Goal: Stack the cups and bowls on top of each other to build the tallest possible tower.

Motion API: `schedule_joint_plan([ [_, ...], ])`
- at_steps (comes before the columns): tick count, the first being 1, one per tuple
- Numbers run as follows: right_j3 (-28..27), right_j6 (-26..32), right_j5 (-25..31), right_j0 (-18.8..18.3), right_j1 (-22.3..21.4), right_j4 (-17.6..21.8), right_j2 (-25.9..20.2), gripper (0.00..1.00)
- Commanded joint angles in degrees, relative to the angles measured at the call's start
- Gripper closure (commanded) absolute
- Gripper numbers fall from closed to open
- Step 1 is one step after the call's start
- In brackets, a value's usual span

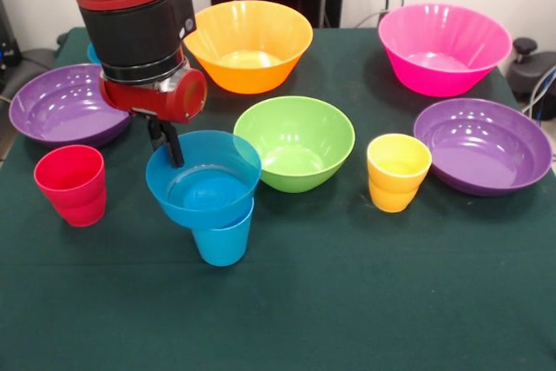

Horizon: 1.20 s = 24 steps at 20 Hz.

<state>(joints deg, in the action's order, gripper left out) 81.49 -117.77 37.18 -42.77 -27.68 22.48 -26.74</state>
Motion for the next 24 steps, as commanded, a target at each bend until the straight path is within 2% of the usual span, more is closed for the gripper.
schedule_joint_plan([
  [1, -1.83, 9.32, -0.07, 2.21, 5.44, 3.92, -2.49, 1.0],
  [24, -1.32, 8.06, -1.17, 2.73, 5.5, 4.83, -2.14, 1.0],
])
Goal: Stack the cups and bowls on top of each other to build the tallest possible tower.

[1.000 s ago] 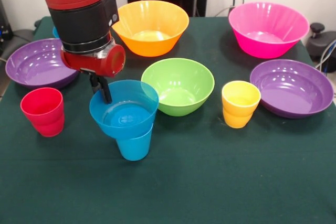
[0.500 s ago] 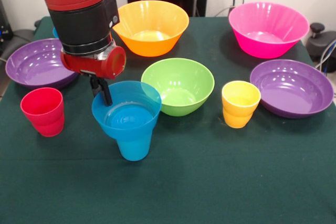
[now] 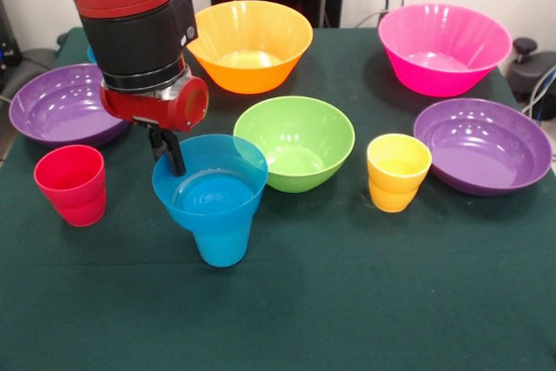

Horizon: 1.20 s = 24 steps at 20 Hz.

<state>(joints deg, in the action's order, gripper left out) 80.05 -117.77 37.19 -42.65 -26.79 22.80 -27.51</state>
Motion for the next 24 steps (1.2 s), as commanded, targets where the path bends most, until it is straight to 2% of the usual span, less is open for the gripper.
schedule_joint_plan([
  [1, 0.2, 7.83, -1.4, 2.67, 4.61, 4.57, -1.28, 1.0],
  [24, 1.26, 6.61, -2.35, 2.94, 3.95, 4.68, -0.89, 1.0],
])
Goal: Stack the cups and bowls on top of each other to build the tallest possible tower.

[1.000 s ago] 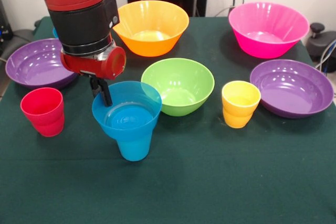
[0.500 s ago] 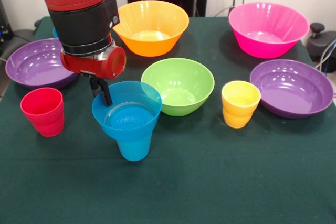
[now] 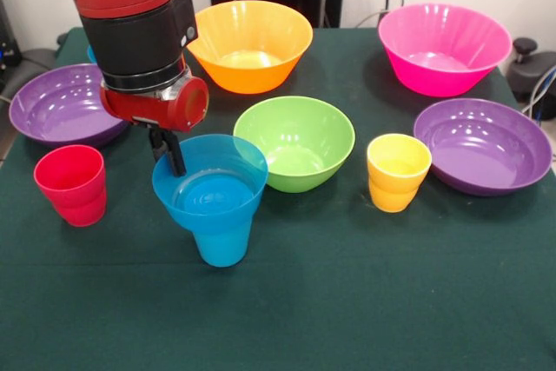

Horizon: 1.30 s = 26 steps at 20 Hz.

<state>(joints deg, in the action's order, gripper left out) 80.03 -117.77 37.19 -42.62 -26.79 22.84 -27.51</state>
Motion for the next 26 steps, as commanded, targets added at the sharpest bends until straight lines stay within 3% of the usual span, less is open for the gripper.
schedule_joint_plan([
  [1, 1.47, 6.49, -2.57, 2.89, 3.89, 4.69, -0.83, 1.0],
  [26, 2.88, 4.31, -5.07, 3.91, 3.91, 4.93, 0.09, 1.0],
])
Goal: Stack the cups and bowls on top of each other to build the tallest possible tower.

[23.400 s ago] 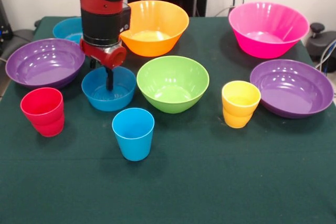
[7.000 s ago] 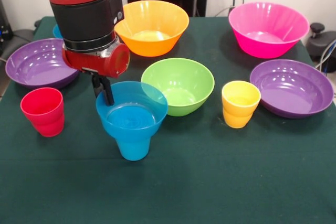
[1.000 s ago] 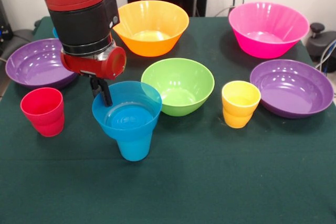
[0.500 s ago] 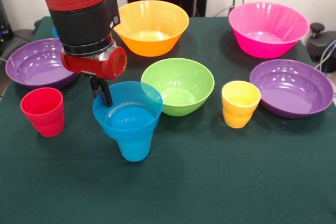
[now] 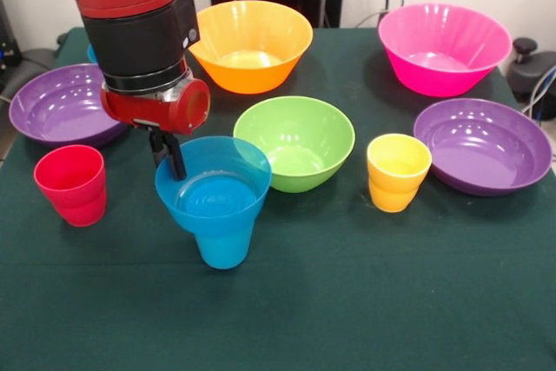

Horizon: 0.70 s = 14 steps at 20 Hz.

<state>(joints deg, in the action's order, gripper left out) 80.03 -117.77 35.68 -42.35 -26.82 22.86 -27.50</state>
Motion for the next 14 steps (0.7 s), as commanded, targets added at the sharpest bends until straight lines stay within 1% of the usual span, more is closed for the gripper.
schedule_joint_plan([
  [1, 3.11, 4.39, -3.66, 3.55, 3.78, 4.95, 0.03, 1.0],
  [9, 3.3, 4.94, -3.61, 3.2, 3.6, 5.06, -0.06, 1.0],
  [14, 3.83, 5.23, -2.26, 3.25, 2.23, 4.73, -0.12, 1.0],
])
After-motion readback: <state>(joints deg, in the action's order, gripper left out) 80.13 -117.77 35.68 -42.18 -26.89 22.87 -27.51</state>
